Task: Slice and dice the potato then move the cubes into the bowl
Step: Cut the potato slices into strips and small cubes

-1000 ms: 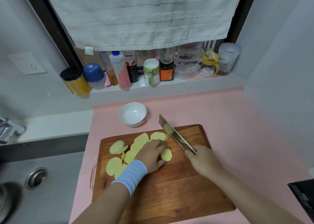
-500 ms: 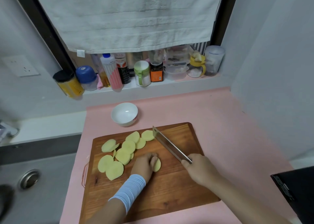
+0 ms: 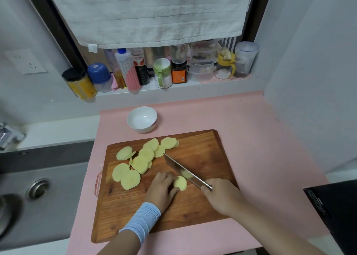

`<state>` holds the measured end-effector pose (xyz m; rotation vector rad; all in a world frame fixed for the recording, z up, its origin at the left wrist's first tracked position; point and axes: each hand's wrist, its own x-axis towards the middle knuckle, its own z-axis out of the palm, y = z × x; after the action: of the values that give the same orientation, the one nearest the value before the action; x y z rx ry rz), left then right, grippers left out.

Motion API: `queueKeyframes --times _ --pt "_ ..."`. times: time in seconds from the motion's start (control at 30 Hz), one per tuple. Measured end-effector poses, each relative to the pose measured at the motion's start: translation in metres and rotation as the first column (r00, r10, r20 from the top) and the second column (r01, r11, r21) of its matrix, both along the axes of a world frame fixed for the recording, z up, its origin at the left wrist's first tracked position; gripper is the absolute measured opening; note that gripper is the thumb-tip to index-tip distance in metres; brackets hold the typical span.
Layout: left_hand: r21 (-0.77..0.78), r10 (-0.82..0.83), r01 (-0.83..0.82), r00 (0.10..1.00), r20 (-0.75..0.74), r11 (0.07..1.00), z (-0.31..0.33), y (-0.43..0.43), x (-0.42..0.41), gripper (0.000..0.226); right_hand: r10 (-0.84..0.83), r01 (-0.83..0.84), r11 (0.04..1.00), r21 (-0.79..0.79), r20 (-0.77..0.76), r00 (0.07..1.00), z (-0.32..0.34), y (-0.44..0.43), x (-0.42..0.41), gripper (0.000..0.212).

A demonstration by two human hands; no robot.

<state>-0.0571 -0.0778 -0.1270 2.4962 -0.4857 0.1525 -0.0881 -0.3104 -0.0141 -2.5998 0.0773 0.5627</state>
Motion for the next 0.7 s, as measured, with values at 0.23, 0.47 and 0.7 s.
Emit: queueKeyframes --times 0.23,0.47,0.7 --pt "0.074 -0.153 0.143 0.974 0.166 0.987 -0.009 -0.013 -0.009 0.013 0.069 -0.064 0.996 -0.057 0.085 0.994 0.001 0.002 -0.004 0.036" --pt "-0.010 -0.180 0.186 0.962 0.207 0.982 -0.010 -0.014 -0.003 0.022 0.135 -0.119 0.988 -0.094 0.186 0.973 0.007 0.006 -0.025 0.026" --pt "-0.061 -0.197 0.215 0.955 0.222 0.975 -0.014 -0.012 -0.002 0.010 0.104 -0.090 0.990 -0.108 0.127 0.986 0.007 -0.002 -0.027 0.029"
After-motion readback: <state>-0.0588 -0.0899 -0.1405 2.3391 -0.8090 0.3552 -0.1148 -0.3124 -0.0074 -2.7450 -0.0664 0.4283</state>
